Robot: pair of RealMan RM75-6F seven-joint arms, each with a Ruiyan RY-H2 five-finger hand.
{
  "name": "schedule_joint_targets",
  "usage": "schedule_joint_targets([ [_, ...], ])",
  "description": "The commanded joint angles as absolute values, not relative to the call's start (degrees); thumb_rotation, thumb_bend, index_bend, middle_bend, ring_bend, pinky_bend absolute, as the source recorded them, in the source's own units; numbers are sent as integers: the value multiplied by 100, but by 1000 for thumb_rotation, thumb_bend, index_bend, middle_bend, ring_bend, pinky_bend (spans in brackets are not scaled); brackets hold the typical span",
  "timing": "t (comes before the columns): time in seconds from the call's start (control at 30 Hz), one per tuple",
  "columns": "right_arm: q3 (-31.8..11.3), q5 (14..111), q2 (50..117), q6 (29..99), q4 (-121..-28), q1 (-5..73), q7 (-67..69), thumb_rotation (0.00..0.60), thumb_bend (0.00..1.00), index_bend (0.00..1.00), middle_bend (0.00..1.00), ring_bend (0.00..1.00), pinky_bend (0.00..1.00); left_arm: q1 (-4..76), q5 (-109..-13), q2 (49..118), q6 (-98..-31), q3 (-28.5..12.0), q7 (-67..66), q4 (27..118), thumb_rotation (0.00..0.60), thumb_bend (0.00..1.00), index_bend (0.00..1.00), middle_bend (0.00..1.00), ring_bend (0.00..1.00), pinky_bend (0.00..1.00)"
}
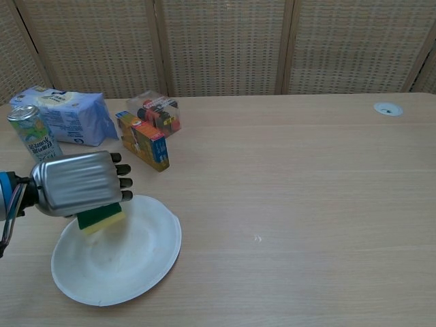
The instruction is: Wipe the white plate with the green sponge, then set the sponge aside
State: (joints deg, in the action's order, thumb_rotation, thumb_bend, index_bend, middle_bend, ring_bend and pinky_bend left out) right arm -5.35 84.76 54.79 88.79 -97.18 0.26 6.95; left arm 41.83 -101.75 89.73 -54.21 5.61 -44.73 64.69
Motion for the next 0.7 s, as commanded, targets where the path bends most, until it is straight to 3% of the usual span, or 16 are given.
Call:
schedule_joint_targets([
  [0.03,-538,8471,5478,8874,-9711,29,710,600,0,0,0,0,0,4267,-10312,9055,-5272,629,-4905,6511,600,175,610,517,373,402],
  [0.33,-540,8473,5462,8874,-9698,27,771,600,0,0,0,0,0,4297,-10341,9085,-5121,632,-5420,6574,600,260,713,630,450,417],
  [0.5,-536,8476,5460,8879,-9701,23,766,600,0,0,0,0,0,4326,-10382,9174,-4959,706,-5602,6478,600,369,730,644,460,427],
  [0.7,-538,8454,5470,8859,-9691,30,747,600,0,0,0,0,0,4326,-10418,9284,-4924,745,-5664,6295,600,385,730,647,460,428],
])
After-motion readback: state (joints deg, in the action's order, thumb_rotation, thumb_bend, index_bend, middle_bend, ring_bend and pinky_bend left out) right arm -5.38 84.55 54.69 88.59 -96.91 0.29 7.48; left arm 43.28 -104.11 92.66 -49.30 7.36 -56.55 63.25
